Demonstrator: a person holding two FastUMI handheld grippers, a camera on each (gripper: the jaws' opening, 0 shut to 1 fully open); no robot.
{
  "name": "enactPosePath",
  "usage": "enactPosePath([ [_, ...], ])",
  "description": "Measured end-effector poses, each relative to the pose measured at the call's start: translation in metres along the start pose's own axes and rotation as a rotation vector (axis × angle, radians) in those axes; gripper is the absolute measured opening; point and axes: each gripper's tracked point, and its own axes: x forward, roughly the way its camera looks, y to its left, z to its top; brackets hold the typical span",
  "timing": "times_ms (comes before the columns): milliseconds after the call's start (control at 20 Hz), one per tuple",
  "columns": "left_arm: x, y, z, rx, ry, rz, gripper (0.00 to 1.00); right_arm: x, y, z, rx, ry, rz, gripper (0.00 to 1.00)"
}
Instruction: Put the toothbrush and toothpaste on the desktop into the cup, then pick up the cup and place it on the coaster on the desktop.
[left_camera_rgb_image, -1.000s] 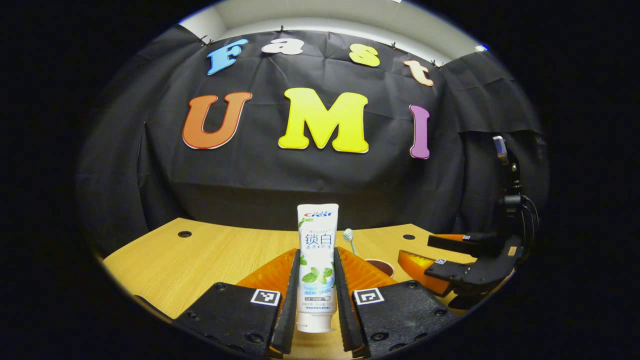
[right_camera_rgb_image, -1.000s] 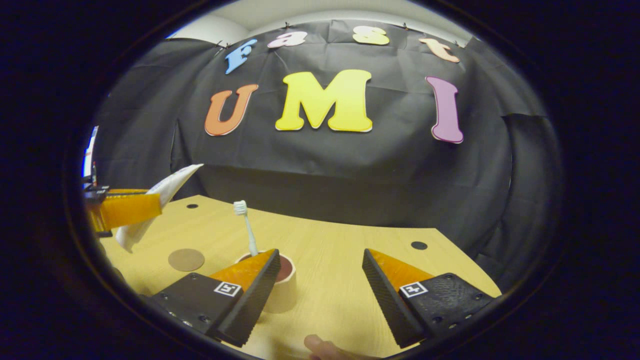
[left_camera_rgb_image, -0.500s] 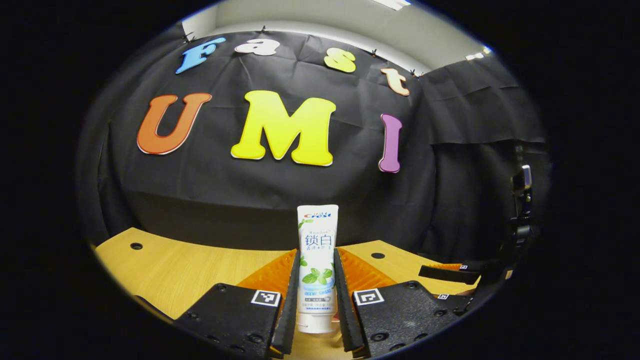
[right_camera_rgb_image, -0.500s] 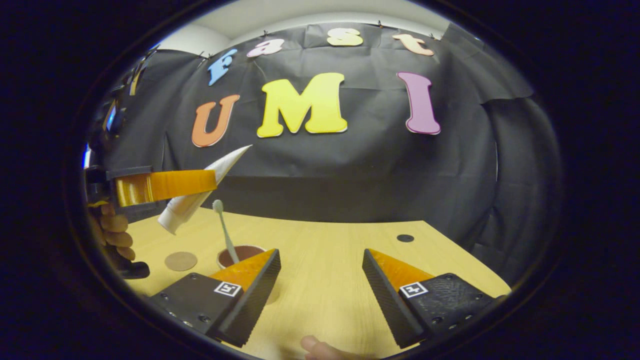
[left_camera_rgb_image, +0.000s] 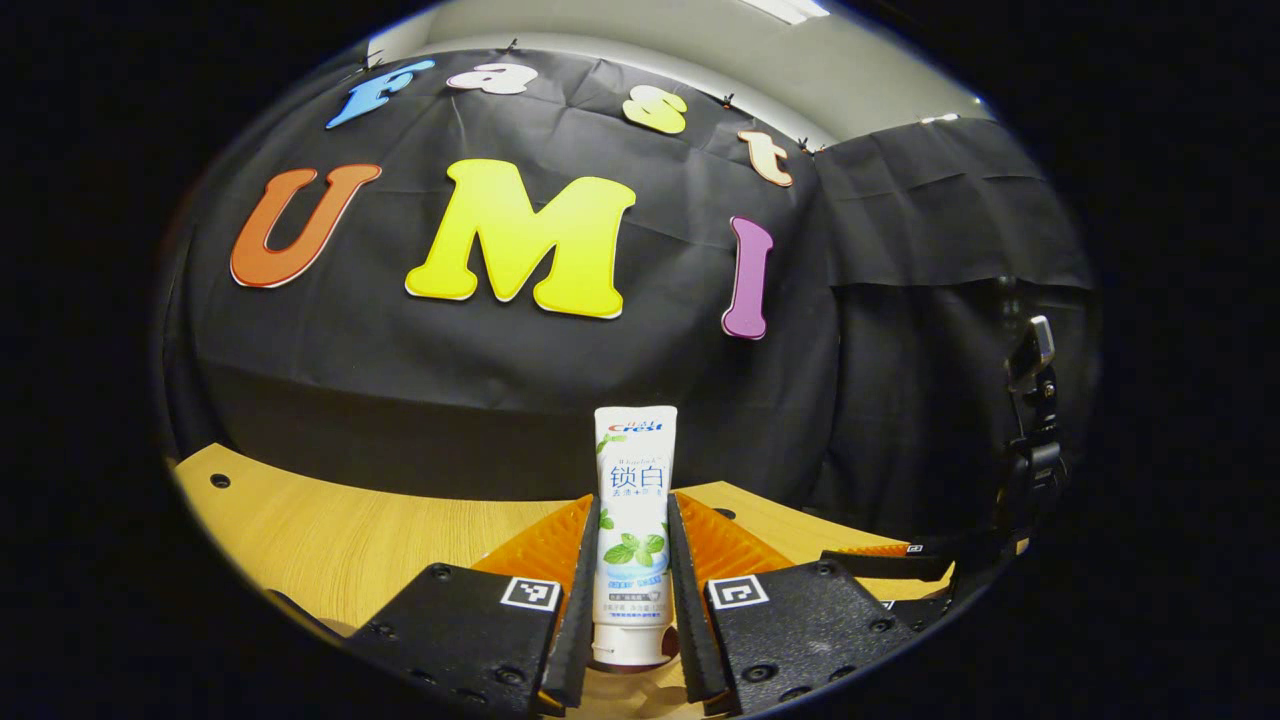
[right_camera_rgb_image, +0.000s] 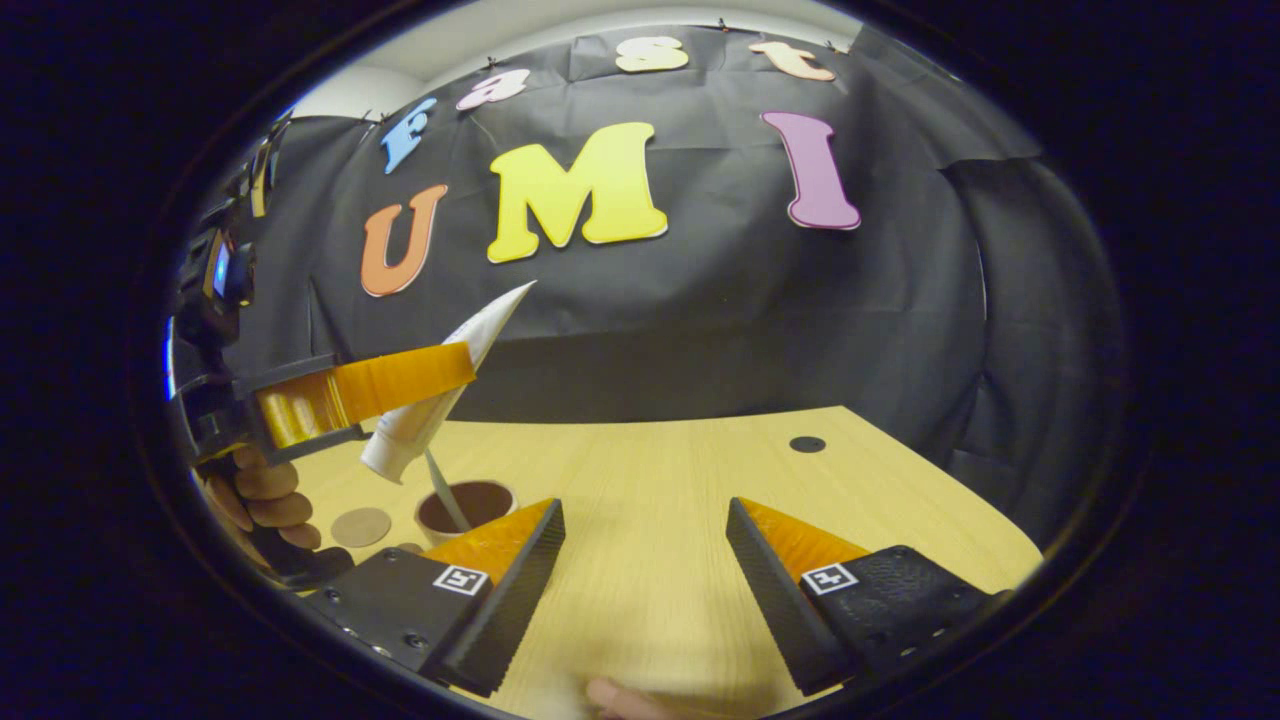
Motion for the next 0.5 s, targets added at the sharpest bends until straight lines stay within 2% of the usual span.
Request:
enactPosePath([
  [500,0.008,0.007,-0.020,0.015,0.012,0.016,0.43,0.004,-0.003,-0.008,0.017,0.026,-0.006,0.97],
])
